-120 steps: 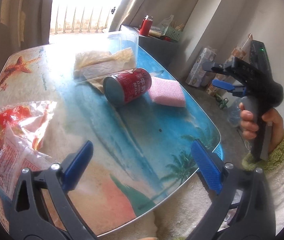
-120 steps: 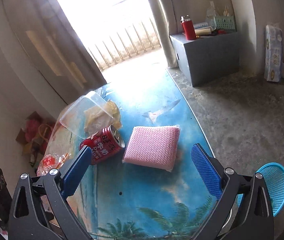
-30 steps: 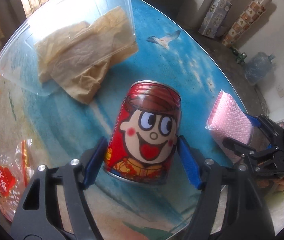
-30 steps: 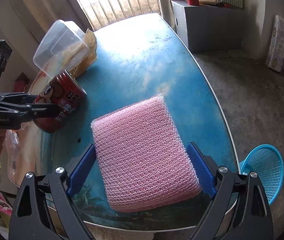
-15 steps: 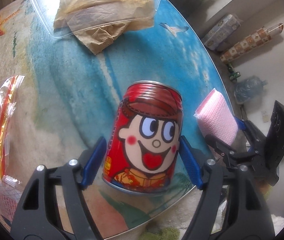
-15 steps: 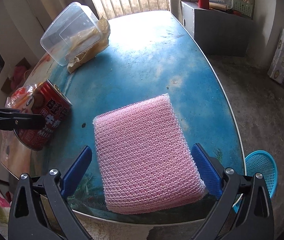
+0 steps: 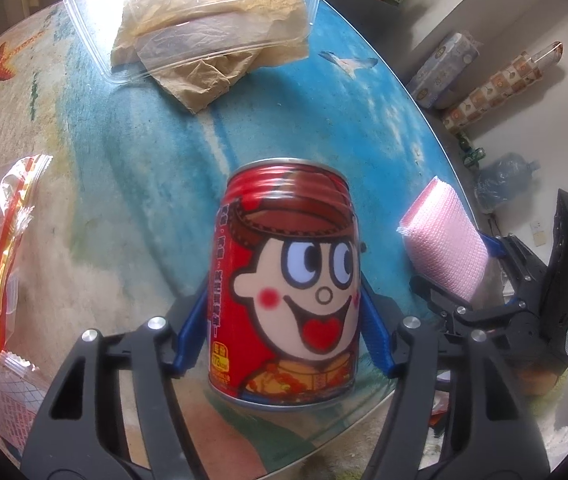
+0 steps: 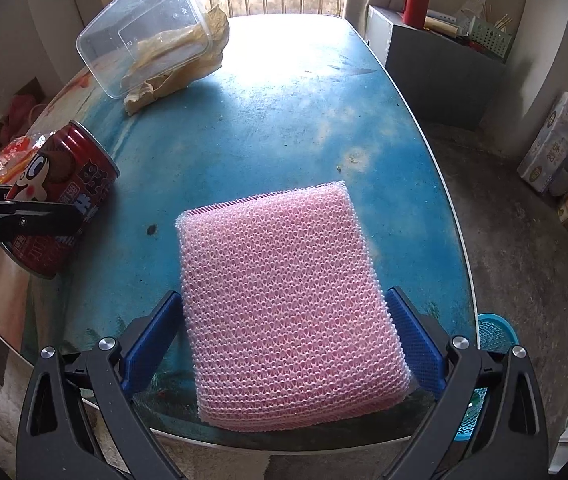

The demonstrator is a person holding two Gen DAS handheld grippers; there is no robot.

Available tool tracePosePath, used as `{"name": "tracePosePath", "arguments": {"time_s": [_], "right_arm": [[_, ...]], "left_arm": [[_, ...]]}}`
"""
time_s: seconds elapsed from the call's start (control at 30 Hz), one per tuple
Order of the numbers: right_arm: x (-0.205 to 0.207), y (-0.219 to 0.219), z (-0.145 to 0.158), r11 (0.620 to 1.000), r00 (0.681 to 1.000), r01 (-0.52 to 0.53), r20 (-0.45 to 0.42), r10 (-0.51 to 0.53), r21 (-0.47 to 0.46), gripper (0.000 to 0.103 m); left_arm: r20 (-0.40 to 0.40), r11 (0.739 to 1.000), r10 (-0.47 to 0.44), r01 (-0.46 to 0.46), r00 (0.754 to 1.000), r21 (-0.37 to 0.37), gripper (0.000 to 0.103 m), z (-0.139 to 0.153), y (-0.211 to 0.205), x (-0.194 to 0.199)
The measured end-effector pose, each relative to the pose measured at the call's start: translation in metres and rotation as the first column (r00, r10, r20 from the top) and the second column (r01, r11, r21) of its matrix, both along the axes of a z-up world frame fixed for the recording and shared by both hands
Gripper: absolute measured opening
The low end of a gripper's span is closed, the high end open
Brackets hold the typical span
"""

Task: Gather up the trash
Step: 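Close the right tool on the pink sponge while the left tool holds the red can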

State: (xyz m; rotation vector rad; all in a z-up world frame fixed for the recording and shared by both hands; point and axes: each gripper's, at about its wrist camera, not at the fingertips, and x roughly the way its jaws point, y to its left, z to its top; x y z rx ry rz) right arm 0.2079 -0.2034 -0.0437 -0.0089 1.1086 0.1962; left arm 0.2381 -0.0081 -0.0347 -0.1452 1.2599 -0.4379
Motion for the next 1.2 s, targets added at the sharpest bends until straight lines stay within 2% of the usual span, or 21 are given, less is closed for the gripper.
{"name": "tracePosePath", "arguments": {"time_s": [0.07, 0.13, 0.23, 0.37, 0.5, 1.2], "right_arm": [[-0.001, -0.002, 0.009, 0.998, 0.999, 0.006, 0.033, -0.008, 0.054, 0.097], [-0.002, -0.002, 0.015, 0.999, 0.998, 0.012, 0.059, -0.014, 0.038, 0.097], [0.000, 0.002, 0.014, 1.000, 0.998, 0.011, 0.055, -0.011, 0.010, 0.096], [0.000, 0.002, 0.008, 1.000, 0.999, 0.023, 0.025, -0.023, -0.015, 0.085], [-0.005, -0.002, 0.010, 0.999, 0.999, 0.036, 0.026, -0.036, -0.006, 0.082], [-0.022, 0.000, 0.027, 0.991, 0.994, 0.098, 0.044, -0.102, 0.093, 0.079]], "left_arm": [[0.014, 1.000, -0.006, 0.006, 1.000, 0.009, 0.062, 0.000, -0.001, -0.002], [0.031, 1.000, -0.014, 0.013, 0.999, 0.023, 0.062, 0.000, -0.002, -0.004], [0.055, 0.999, -0.028, 0.026, 0.998, 0.048, 0.062, 0.000, -0.006, -0.008], [0.083, 0.997, -0.037, 0.031, 0.996, 0.071, 0.062, 0.001, -0.008, -0.010], [0.108, 0.995, -0.045, 0.035, 0.993, 0.093, 0.062, 0.002, -0.010, -0.014], [0.176, 0.991, -0.041, 0.017, 0.984, 0.134, 0.062, 0.015, -0.009, -0.028]]}}
